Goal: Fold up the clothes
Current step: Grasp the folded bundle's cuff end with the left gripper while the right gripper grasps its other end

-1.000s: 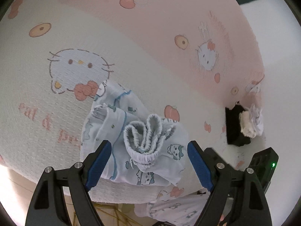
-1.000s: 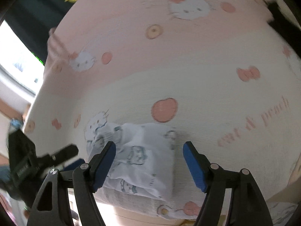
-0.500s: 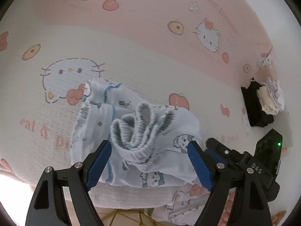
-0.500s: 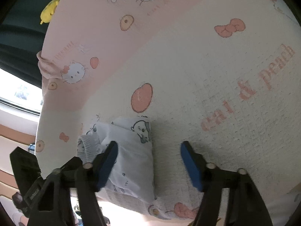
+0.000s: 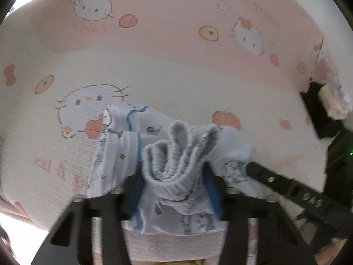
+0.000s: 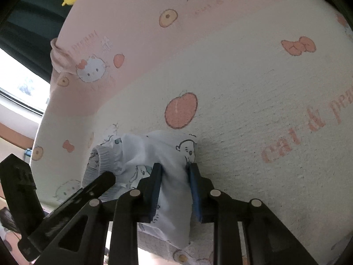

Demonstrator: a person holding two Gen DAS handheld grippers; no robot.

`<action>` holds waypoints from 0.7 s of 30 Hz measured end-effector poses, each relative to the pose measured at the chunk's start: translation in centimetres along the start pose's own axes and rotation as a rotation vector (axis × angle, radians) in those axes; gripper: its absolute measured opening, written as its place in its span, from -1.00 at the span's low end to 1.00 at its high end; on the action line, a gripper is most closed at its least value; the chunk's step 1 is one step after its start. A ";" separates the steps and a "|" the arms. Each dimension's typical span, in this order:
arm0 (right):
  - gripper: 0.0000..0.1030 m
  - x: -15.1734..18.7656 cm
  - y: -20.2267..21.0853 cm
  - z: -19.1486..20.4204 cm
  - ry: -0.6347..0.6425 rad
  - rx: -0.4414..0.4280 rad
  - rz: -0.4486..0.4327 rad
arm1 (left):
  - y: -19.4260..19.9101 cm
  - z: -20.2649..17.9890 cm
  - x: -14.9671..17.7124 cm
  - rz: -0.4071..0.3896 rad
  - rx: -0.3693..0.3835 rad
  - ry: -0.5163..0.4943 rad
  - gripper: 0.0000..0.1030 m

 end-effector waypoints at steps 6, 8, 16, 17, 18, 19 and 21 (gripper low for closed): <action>-0.53 0.0 0.4 0.6 -0.024 -0.036 -0.001 | 1.3 0.6 -0.2 -0.028 0.121 0.051 -0.44; -0.53 0.1 0.9 1.2 -0.001 -0.026 -0.019 | 2.5 0.5 -0.6 -0.034 0.182 0.067 -0.45; -0.53 0.7 2.2 4.2 0.061 -0.017 -0.077 | 6.3 1.6 -1.2 -0.097 0.244 0.066 -0.45; -0.53 0.8 2.2 4.5 0.071 -0.011 -0.072 | 6.1 2.0 -1.1 -0.093 0.232 0.069 -0.45; -0.53 0.8 2.0 4.9 0.085 0.001 -0.068 | 5.9 2.5 -1.0 -0.086 0.230 0.077 -0.45; -0.53 0.9 1.8 5.2 0.103 0.023 -0.066 | 5.6 3.1 -0.8 -0.070 0.255 0.098 -0.45; -0.53 1.1 1.2 5.9 0.146 0.089 -0.067 | 5.1 3.7 -0.7 -0.055 0.299 0.122 -0.45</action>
Point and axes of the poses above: each gripper's, at about its wrist camera, not at the fingertips, and y roughly against the way its jaws point, z to its left, x to its underside, the point moved 8 cm from there along -y, roughly the way its jaws point, and after that the axes turned 15 degrees about z, right-handed, at the moved point
